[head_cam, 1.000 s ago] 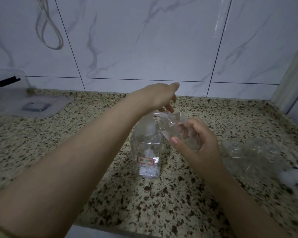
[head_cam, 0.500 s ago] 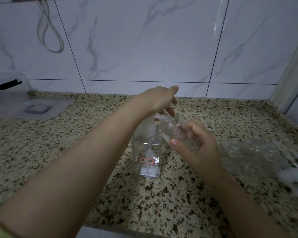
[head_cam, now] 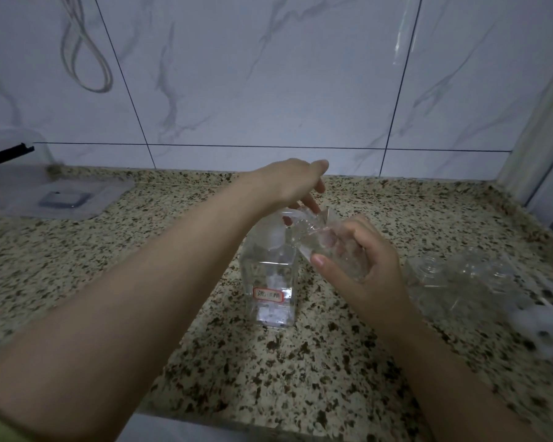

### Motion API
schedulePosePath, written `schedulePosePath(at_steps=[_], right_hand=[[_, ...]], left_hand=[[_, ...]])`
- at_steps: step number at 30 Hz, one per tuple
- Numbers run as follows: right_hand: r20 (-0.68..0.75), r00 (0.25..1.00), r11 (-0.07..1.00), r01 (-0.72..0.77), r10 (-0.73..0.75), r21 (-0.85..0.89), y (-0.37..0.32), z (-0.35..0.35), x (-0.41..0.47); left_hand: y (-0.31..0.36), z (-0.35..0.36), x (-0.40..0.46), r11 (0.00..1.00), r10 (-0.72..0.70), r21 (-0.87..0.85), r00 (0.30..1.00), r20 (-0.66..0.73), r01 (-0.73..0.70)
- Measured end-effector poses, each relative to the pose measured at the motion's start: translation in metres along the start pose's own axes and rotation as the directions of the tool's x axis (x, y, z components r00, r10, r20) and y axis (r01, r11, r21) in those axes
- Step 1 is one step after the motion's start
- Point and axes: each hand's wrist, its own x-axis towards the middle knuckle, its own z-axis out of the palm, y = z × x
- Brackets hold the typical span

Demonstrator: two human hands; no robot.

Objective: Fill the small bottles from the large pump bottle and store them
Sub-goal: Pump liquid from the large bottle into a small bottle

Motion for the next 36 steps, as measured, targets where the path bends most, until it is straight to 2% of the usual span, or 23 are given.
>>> schedulePosePath(at_steps=[4, 14, 18, 28, 30, 33, 36], right_hand=[[-0.003, 1.000, 1.000, 0.004, -0.004, 0.005, -0.001, 0.000, 0.001], [0.002, 0.999, 0.999, -0.033, 0.033, 0.028, 0.000, -0.001, -0.001], [-0.030, 0.999, 0.999, -0.018, 0.019, 0.026, 0.000, -0.001, -0.001], [-0.006, 0.999, 0.999, -0.039, 0.039, 0.014, 0.002, -0.001, 0.000], [-0.004, 0.999, 0.999, -0.039, 0.039, 0.012, 0.000, -0.001, 0.000], [-0.006, 1.000, 0.999, -0.027, 0.027, 0.018, -0.003, -0.001, 0.000], [-0.008, 1.000, 1.000, -0.006, 0.006, 0.011, -0.004, 0.000, 0.002]], left_hand=[[0.001, 0.000, -0.001, 1.000, 0.030, -0.001, 0.999, -0.045, -0.030], [0.004, 0.001, 0.001, 0.998, -0.016, 0.058, 1.000, 0.013, 0.015], [0.002, 0.001, -0.001, 1.000, 0.011, 0.010, 0.999, -0.045, -0.010], [0.008, 0.002, -0.002, 0.990, 0.002, 0.144, 1.000, 0.010, -0.003], [0.011, -0.002, -0.003, 0.994, 0.007, 0.110, 1.000, 0.020, -0.009], [0.014, -0.010, -0.006, 1.000, -0.008, 0.017, 1.000, -0.018, 0.008], [0.014, -0.011, -0.008, 0.997, 0.036, 0.070, 0.996, -0.086, -0.030]])
